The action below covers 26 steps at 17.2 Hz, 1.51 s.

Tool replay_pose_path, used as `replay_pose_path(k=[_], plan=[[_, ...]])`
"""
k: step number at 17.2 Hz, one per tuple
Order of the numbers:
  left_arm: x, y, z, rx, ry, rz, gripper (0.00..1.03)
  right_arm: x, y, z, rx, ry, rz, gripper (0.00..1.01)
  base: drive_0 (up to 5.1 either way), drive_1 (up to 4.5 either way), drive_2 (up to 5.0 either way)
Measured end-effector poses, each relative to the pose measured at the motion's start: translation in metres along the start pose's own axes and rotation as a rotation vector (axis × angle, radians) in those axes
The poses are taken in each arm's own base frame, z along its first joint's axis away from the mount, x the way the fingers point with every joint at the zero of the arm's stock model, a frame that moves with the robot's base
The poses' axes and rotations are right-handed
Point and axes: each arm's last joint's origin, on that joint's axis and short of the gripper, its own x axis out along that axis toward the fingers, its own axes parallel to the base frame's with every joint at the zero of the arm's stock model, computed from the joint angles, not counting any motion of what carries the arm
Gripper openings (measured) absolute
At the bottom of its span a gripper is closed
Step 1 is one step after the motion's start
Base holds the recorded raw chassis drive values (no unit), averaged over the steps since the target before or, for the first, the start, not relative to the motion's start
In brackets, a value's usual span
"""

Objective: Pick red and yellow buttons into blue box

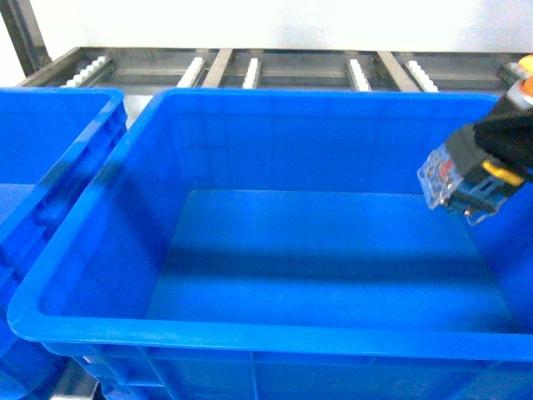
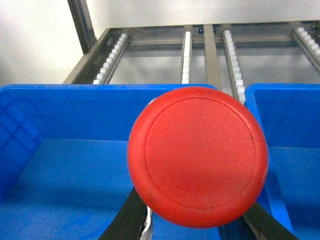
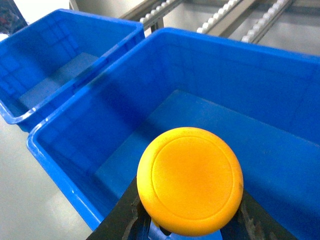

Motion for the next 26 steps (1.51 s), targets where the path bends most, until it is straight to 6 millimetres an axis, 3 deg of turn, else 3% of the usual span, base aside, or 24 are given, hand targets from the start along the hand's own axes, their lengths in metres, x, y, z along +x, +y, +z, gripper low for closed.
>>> replay_pose_path(k=[6, 14, 16, 22, 26], plan=[[0.000, 0.000, 0.000, 0.000, 0.000, 0.000, 0.24, 0.017, -0.010, -0.018, 0.009, 0.073, -0.010, 0.29, 0.0, 0.00, 0.0], [0.000, 0.000, 0.000, 0.000, 0.000, 0.000, 0.24, 0.022, -0.015, -0.018, 0.009, 0.092, -0.007, 0.29, 0.0, 0.00, 0.0], [0.000, 0.000, 0.000, 0.000, 0.000, 0.000, 0.24, 0.022, -0.015, -0.018, 0.003, 0.090, -0.007, 0.51, 0.0, 0.00, 0.0], [0.000, 0.000, 0.000, 0.000, -0.001, 0.000, 0.24, 0.022, -0.015, -0.018, 0.003, 0.090, -0.006, 1.00, 0.0, 0.00, 0.0], [0.000, 0.000, 0.000, 0.000, -0.001, 0.000, 0.24, 0.022, -0.015, -0.018, 0.003, 0.090, -0.006, 0.98, 0.0, 0.00, 0.0]])
